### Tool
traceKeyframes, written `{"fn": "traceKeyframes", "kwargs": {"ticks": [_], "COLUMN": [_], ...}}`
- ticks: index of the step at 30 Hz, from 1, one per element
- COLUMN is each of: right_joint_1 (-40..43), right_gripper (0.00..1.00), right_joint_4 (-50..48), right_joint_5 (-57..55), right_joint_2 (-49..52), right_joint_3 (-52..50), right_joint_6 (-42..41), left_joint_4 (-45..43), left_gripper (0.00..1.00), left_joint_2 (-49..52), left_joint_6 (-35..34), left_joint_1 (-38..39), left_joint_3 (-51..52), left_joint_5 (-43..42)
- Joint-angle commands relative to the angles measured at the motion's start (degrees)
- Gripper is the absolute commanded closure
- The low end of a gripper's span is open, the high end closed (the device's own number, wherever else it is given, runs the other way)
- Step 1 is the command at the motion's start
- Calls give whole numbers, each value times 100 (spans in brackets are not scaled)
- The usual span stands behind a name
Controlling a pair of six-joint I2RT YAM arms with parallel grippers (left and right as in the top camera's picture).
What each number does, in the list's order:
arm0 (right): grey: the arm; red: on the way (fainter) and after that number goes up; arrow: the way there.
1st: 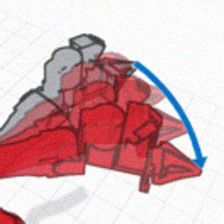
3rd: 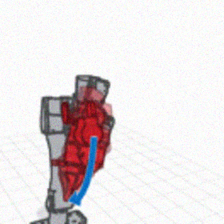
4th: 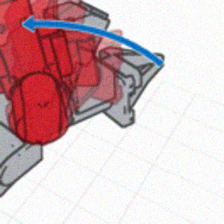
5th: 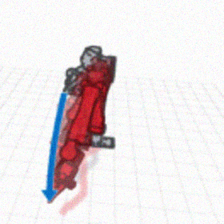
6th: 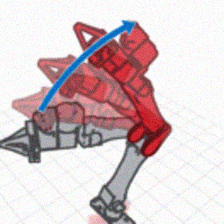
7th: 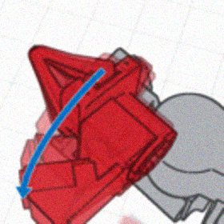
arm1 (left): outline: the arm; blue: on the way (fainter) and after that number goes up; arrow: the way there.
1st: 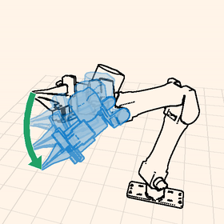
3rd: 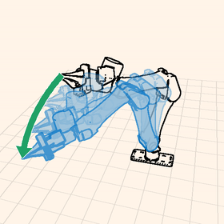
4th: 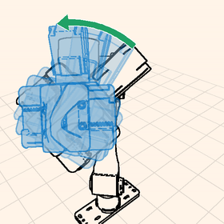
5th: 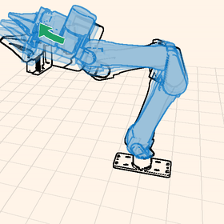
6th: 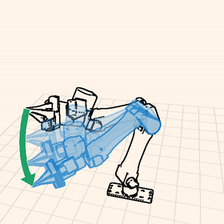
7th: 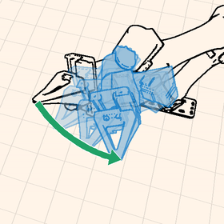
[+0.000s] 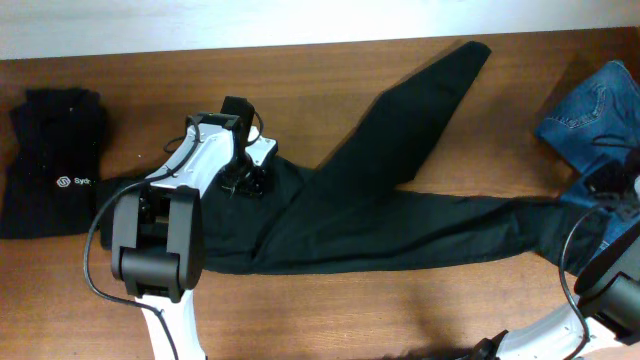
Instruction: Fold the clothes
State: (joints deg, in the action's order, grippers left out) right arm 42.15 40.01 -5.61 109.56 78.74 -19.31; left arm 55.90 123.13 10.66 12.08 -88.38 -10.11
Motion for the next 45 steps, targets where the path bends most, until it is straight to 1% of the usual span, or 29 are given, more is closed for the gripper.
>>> {"fn": "traceKeyframes", "kwargs": {"ticks": [1,6,14,16,21,26,28,34,39,42,45], "right_joint_1": [26,37,203,256,402,455,437,310,81,-175,-553], "right_gripper": [96,96,96,96,96,96,96,96,96,96,96], "right_joint_4": [-17,-175,-1209,-1416,-1604,-1567,-1432,-984,-592,-385,-245], "right_joint_5": [-197,-330,-424,-485,-627,-623,-623,-396,208,243,437], "right_joint_2": [382,826,1401,1519,1869,2328,2470,2505,2243,1947,1657], "right_joint_3": [7,7,13,48,472,1200,1447,1672,2061,2476,2962], "right_joint_6": [-33,-114,-120,-227,-264,-262,-264,-260,-203,-192,151], "left_joint_4": [-17,11,52,120,291,367,372,374,374,374,367], "left_gripper": [99,99,99,99,99,99,99,99,99,99,99], "left_joint_2": [201,201,201,201,201,201,201,201,201,201,201], "left_joint_6": [-52,-52,-61,-76,-76,-111,-238,-334,-334,-334,-334], "left_joint_1": [-24,-24,-24,-24,-24,-24,-24,-24,-24,-24,-24], "left_joint_3": [114,114,114,114,114,114,114,111,114,111,114], "left_joint_5": [4,2,2,2,4,2,2,2,2,2,4]}}
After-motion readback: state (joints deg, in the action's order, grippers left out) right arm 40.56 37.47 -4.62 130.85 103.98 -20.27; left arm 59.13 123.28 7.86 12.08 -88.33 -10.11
